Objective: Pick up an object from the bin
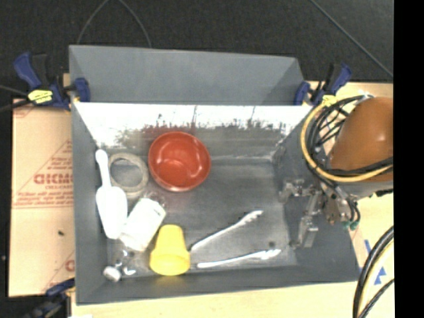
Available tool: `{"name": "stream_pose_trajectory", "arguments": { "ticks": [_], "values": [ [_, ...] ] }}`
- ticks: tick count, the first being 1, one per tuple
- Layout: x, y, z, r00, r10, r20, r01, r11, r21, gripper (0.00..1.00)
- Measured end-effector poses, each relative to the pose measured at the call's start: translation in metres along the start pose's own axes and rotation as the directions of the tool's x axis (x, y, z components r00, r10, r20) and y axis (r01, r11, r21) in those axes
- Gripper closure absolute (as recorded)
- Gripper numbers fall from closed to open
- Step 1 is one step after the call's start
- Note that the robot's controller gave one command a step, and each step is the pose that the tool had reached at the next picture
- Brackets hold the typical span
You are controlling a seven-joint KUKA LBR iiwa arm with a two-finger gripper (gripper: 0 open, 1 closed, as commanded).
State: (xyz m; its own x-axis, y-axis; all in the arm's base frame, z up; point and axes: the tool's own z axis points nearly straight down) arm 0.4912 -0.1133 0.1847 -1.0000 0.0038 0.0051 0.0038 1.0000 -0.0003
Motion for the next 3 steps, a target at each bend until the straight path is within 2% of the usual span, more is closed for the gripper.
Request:
{"name": "stream_pose_trajectory", "arguments": {
  "ticks": [1,2,3],
  "values": [
    [-0.002,0.001,-0.004,1.000,-0.006,0.008,0.006,1.000,0.001,0.00],
    [0.012,0.052,0.110,0.978,-0.207,0.032,0.207,0.978,0.012,0.00],
    [0.015,0.066,0.050,0.902,-0.432,0.014,0.432,0.902,0.011,0.00]
  ]
}}
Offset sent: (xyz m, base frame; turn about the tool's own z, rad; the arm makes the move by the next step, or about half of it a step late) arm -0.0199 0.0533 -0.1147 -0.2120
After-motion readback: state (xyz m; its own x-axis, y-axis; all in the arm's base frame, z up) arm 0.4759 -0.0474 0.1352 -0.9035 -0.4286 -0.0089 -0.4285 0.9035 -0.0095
